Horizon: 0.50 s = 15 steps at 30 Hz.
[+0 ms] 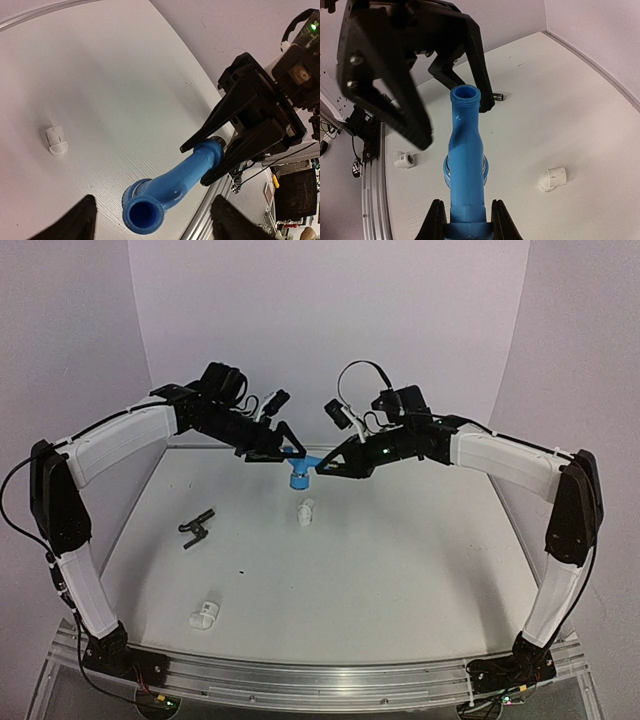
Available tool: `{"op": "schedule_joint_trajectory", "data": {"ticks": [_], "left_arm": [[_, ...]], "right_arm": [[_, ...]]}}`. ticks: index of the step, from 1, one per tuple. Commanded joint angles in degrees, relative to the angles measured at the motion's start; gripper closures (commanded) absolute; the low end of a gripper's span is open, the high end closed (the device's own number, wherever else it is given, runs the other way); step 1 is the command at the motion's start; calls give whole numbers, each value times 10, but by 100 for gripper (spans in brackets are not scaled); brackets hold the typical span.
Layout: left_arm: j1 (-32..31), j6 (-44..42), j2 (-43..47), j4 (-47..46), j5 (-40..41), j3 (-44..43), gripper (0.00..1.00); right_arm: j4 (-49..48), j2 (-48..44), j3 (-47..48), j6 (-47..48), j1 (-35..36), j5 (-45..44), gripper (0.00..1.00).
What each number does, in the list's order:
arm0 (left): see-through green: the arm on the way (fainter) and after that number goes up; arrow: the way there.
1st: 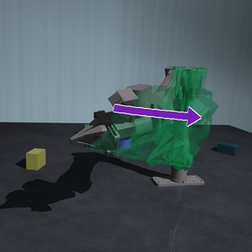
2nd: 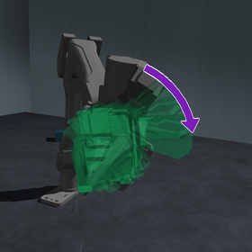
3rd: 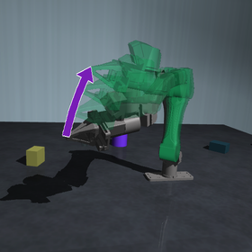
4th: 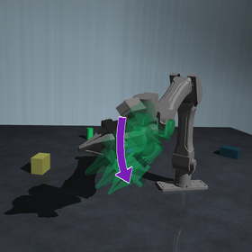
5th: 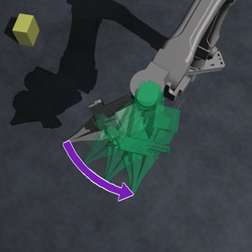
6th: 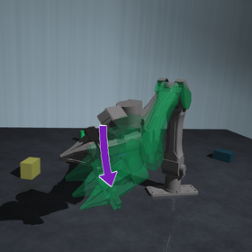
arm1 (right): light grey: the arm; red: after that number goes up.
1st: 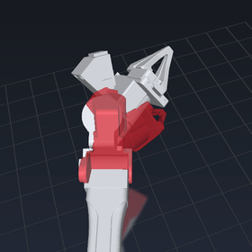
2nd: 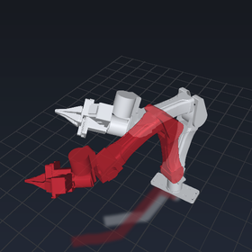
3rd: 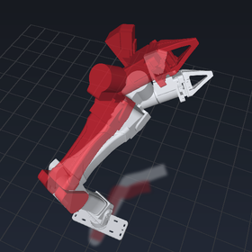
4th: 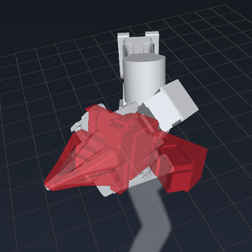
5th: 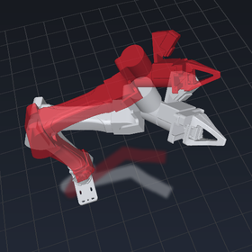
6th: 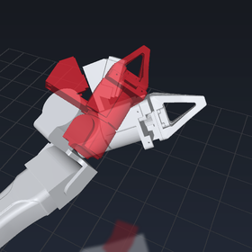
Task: Install the water faucets
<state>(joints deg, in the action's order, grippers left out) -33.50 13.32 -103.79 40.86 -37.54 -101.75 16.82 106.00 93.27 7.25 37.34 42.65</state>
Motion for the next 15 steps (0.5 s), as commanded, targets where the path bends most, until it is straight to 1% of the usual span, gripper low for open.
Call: {"op": "schedule_joint_trajectory", "data": {"ticks": [1,5,6,8,9,11,12,14,15], "left_arm": [[-3,3,75,-73,-24,43,0],[0,34,113,-116,-35,84,0],[1,55,129,-155,-37,119,0],[2,62,158,-202,-59,156,0],[2,61,192,-267,-90,209,0],[2,72,229,-319,-98,251,0],[3,73,238,-323,-99,256,0],[3,51,254,-298,-93,250,0],[3,45,254,-290,-107,243,0]], "right_arm": [[-15,-25,26,-7,5,31,100],[-15,-47,23,-8,4,56,100],[-15,-55,21,-7,4,65,100],[-15,-62,21,-7,4,73,100],[-16,-68,19,-6,4,90,100],[-16,-74,17,-8,4,117,100],[-15,-75,17,-10,4,126,100],[-16,-76,17,-16,4,152,100],[-17,-76,18,-20,4,162,100]]}}
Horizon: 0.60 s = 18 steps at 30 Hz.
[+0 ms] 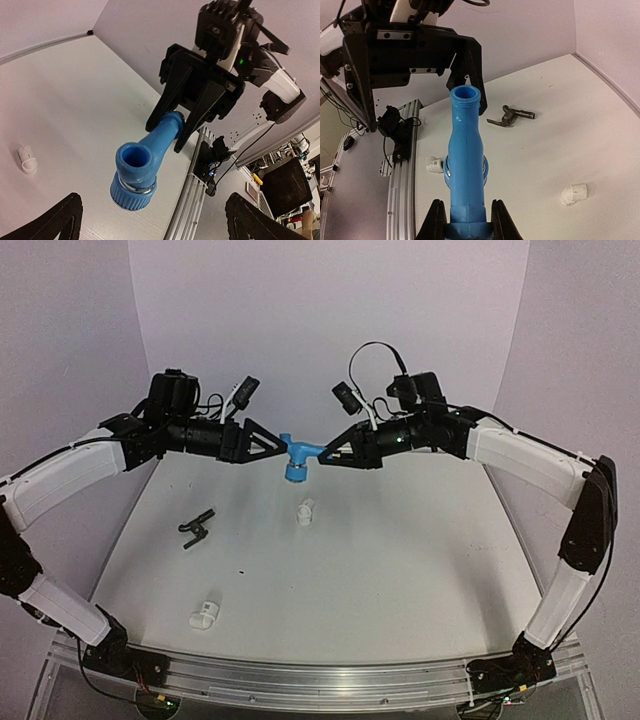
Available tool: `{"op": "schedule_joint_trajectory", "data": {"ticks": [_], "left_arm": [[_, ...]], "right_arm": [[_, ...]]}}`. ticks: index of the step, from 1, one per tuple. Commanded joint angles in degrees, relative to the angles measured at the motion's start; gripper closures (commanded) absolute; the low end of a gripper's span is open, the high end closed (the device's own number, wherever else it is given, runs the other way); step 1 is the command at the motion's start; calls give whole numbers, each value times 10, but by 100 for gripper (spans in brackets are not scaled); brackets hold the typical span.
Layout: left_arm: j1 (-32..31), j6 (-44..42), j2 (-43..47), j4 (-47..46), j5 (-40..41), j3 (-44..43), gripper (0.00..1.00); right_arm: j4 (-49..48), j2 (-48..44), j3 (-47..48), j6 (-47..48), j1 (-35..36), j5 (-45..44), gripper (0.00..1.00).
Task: Install the water faucets
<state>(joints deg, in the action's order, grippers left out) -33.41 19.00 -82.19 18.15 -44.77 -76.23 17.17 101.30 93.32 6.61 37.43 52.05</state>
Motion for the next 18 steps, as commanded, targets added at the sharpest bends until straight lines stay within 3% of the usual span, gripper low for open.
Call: {"op": "schedule_joint_trajectory", "data": {"ticks": [1,4,13,18], "left_arm": [[1,-27,32,-40,-55,-27,0],[1,-25,11,-17,-104,-51,8],[-2,-5,-33,-22,-135,-62,21],[-5,11,-44,-44,-149,-58,44]], "right_arm": [[-21,-28,19,-17,3,75,100],[-21,-21,30,-28,3,89,100],[-21,-16,40,-37,13,109,100],[-21,-6,46,-39,19,105,100]]}}
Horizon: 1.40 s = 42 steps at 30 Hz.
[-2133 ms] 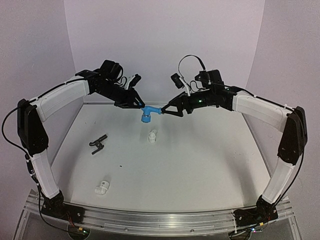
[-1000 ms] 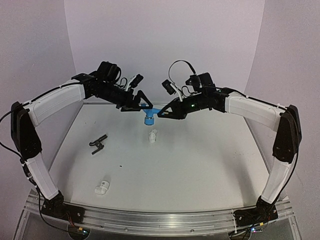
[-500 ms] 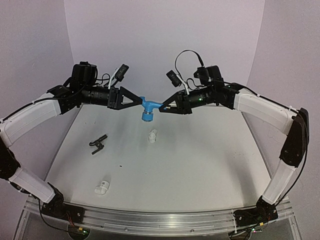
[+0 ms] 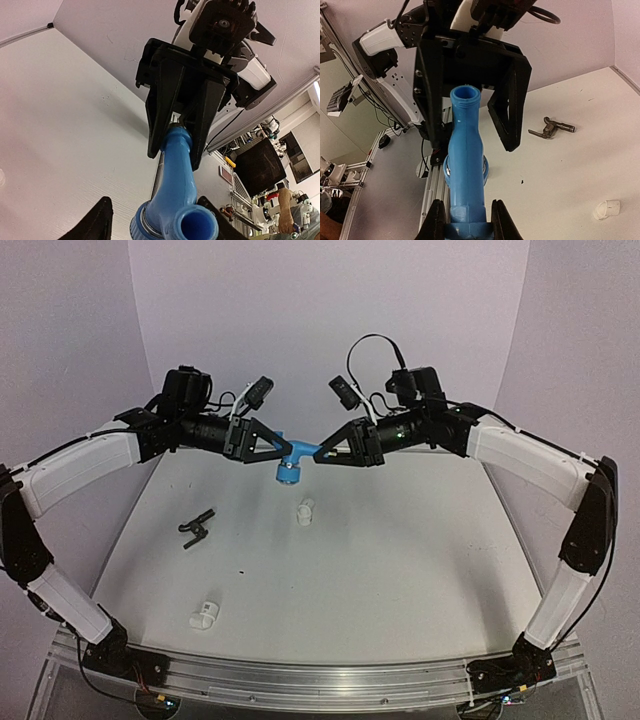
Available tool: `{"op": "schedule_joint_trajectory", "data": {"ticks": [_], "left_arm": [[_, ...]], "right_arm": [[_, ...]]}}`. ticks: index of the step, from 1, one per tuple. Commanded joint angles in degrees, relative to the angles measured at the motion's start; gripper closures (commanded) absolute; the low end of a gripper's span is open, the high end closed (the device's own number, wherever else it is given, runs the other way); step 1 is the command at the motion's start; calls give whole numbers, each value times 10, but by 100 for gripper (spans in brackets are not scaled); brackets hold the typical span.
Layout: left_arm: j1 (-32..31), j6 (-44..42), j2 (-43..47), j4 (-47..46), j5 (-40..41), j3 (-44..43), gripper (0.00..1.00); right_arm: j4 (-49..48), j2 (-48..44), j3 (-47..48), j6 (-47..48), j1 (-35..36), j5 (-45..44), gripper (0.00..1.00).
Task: Install the water faucets
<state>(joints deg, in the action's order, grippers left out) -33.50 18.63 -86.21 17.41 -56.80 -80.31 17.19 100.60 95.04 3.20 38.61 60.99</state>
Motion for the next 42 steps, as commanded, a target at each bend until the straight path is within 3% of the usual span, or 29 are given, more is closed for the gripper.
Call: {"op": "schedule_joint_trajectory", "data": {"ticks": [1,7,18,42], "left_arm": [[-4,24,-2,-51,-34,-10,47],[-5,61,-1,-104,-53,8,53],[-12,57,-26,-83,-81,-8,60],[-25,33,-39,-63,-94,-10,61]], "right_arm": [[-22,3,30,-5,7,15,100],[-26,16,38,-13,8,7,100],[-33,25,45,-22,8,17,100],[-39,34,51,-28,11,15,100]]}}
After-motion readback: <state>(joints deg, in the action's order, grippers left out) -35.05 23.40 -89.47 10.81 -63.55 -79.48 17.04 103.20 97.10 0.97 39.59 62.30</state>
